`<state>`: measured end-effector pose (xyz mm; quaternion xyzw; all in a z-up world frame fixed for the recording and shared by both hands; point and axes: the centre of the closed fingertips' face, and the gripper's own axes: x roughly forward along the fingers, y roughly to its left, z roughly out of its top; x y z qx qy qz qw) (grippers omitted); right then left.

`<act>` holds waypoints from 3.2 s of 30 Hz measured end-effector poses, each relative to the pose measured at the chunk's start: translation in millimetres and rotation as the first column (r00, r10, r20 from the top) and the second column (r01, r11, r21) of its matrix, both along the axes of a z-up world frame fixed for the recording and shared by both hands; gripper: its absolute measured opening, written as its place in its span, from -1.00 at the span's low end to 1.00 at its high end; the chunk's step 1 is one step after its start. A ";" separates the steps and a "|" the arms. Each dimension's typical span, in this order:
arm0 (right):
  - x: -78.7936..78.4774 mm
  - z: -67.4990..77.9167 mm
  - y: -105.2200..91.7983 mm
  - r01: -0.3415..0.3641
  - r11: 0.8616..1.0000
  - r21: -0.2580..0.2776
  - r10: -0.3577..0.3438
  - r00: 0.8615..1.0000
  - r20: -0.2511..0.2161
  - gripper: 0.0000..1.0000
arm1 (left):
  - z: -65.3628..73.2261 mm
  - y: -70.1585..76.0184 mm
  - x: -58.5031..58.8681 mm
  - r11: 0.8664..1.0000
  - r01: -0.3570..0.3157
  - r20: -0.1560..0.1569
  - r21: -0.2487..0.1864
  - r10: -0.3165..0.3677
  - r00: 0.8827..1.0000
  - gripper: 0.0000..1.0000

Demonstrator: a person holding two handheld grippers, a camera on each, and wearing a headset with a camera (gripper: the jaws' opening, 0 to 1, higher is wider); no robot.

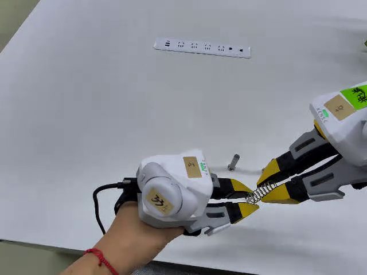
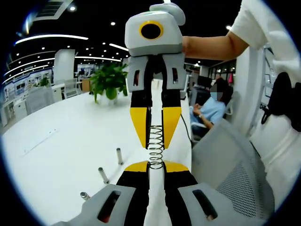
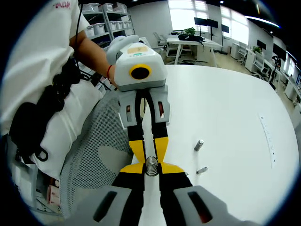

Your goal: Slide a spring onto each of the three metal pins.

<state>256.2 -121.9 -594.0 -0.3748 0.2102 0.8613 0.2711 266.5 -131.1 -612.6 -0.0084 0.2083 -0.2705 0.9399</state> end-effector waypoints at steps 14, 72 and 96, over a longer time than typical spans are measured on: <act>1.6 2.9 4.8 0.017 1.000 0.006 -0.017 1.000 -0.003 -0.76 | -0.6 4.4 -0.7 1.000 -0.023 -0.008 -0.010 0.023 1.000 -0.68; 76.4 -71.0 82.6 0.062 0.992 -0.111 -0.022 0.943 0.331 -0.76 | -25.4 104.1 -48.3 0.978 -0.207 0.005 -0.017 0.207 0.978 0.87; 73.2 -91.4 83.1 0.043 0.989 -0.141 0.008 0.938 0.346 -0.76 | -22.2 103.8 -45.0 0.975 -0.219 0.010 -0.045 0.220 0.976 0.82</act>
